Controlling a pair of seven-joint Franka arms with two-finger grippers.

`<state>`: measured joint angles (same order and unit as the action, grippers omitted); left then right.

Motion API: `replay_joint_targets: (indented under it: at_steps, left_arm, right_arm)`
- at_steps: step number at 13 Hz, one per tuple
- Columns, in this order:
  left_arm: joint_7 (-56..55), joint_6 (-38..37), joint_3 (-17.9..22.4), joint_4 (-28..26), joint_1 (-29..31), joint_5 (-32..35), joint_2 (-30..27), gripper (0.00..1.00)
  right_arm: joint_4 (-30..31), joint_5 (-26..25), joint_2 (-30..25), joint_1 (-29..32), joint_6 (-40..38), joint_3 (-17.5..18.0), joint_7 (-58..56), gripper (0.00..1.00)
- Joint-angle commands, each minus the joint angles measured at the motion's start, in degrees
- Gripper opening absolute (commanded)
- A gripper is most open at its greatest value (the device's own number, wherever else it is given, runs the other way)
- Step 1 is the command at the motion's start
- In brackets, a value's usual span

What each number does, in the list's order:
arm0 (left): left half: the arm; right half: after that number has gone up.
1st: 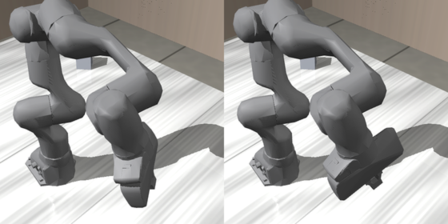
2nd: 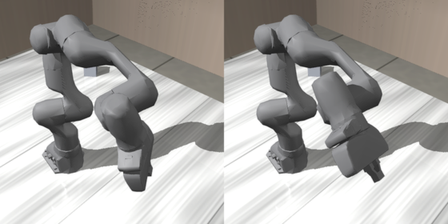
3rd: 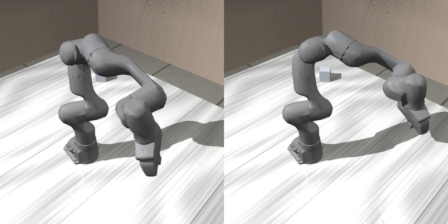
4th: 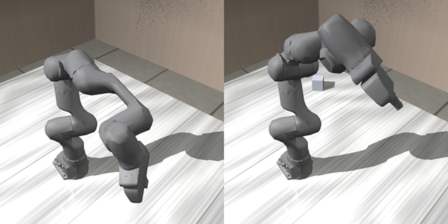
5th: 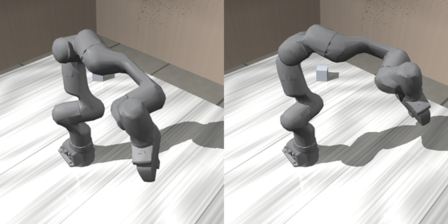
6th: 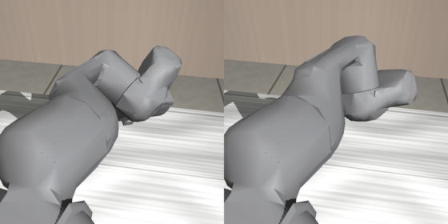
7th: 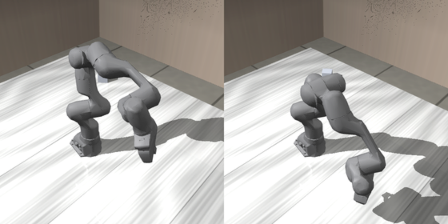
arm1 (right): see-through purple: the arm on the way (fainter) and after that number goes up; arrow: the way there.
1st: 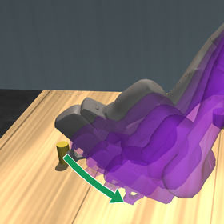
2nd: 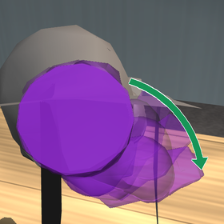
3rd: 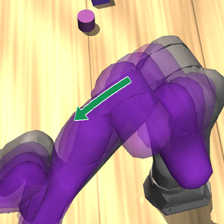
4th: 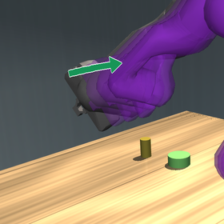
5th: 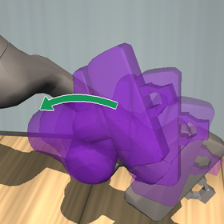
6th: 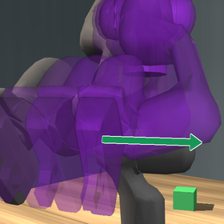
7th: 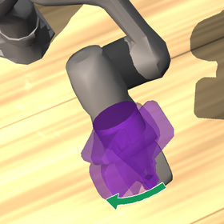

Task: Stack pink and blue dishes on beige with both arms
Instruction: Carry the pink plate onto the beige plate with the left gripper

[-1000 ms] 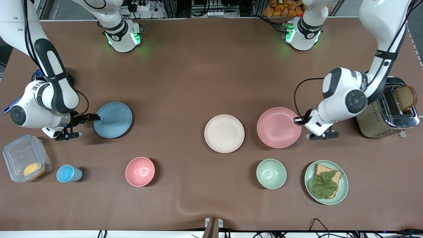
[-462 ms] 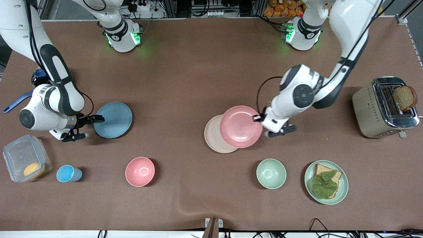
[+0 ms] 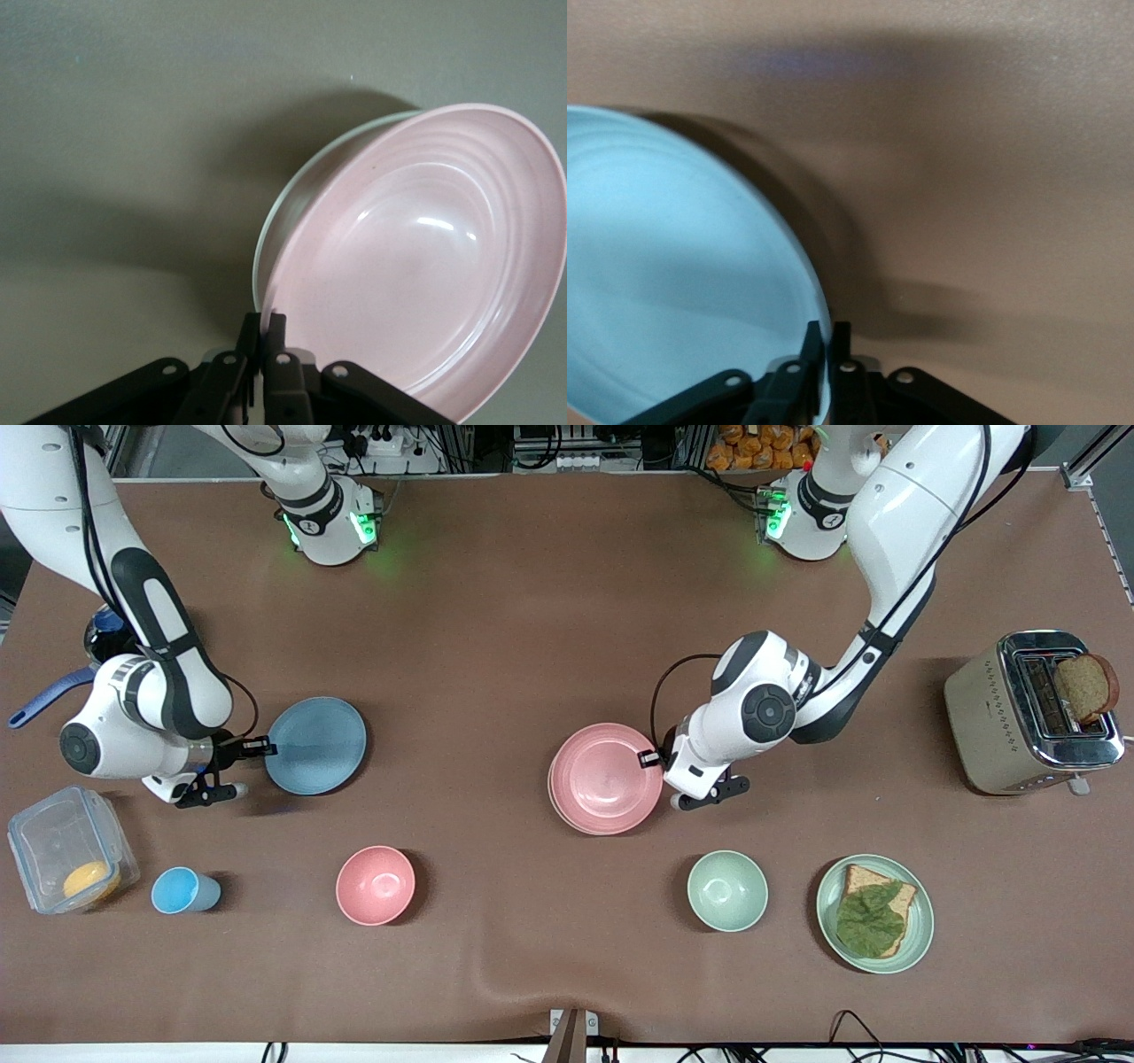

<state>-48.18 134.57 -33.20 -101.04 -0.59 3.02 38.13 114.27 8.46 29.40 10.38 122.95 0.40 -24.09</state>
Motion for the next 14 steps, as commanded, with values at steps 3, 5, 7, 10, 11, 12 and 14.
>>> replay_joint_targets:
  at_steps: [3, 5, 7, 10, 11, 12, 14]
  left_arm:
    - [0.02, 2.28, -0.11, 0.76, -0.46, -0.03, 1.86, 0.00]
    - [0.02, 3.59, -0.11, 0.32, -0.55, -0.03, 2.48, 0.00]
    - [0.11, 5.17, -0.11, -0.81, -0.55, -0.03, 2.74, 0.00]
    - [0.20, 7.55, -0.11, -2.05, -0.64, 0.05, 2.92, 0.00]
    - [0.20, 7.55, -0.11, -2.31, -0.64, -0.03, 3.09, 0.00]
    - [0.20, 7.64, -0.02, -2.40, -0.55, -0.03, 3.09, 0.00]
    - [0.20, 7.64, -0.11, -2.58, -0.38, -0.03, 3.09, 0.00]
  right_arm:
    - [-7.21, 1.12, 1.97, 0.34, -9.11, 0.22, -0.43, 0.00]
    - [-8.27, 1.12, 1.97, 0.35, -10.18, 0.22, -0.26, 0.00]
    - [-9.33, 1.03, 1.97, 0.43, -12.63, 0.22, -0.26, 0.00]
    - [-11.44, 1.12, 1.97, 0.43, -16.33, 0.22, -0.08, 0.00]
    - [-11.70, 1.12, 1.97, 0.35, -16.69, 0.22, -0.08, 0.00]
    - [-12.14, 1.12, 1.97, 0.26, -16.78, 0.22, -0.08, 0.00]
    - [-13.19, 1.20, 1.97, 0.08, -18.53, 0.22, 0.27, 0.00]
